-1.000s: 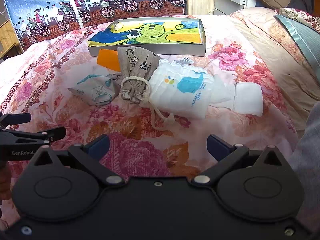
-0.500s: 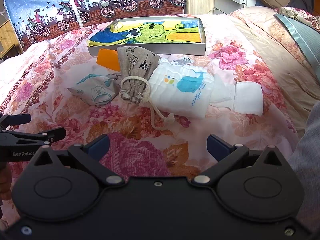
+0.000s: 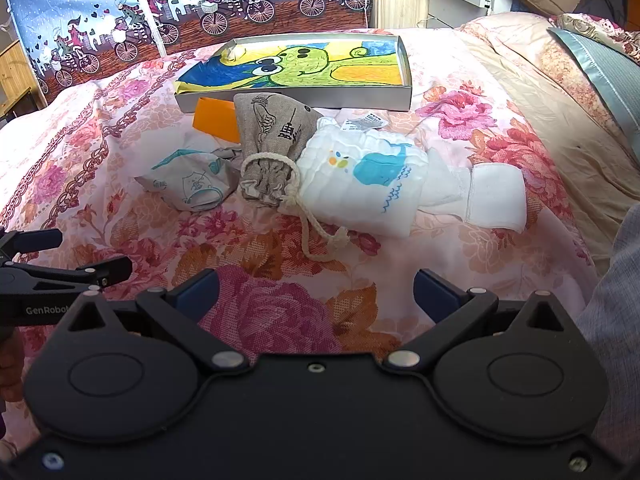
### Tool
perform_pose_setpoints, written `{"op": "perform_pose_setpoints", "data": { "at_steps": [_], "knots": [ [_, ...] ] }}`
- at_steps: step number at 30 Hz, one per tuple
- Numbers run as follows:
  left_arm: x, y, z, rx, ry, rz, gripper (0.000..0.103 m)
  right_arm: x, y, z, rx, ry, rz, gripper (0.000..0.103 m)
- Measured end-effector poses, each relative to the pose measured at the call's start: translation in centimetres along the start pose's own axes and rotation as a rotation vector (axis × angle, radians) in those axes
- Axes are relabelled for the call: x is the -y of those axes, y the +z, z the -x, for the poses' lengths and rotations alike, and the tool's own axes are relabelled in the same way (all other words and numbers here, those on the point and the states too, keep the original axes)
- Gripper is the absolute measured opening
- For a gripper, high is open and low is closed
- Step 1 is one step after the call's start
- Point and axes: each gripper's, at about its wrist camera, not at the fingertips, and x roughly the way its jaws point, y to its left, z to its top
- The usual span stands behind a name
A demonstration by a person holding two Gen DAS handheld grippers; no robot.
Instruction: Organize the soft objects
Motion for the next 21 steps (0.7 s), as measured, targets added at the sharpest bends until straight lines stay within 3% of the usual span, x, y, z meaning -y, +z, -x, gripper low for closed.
{"op": "perform_pose_setpoints", "data": {
  "at_steps": [21],
  "knots": [
    [-0.09, -0.12, -0.06, -0.002, 0.001, 0.0, 0.102, 0.05, -0.01, -0.09, -0.002, 0.001, -0.003, 0.103]
  ]
}}
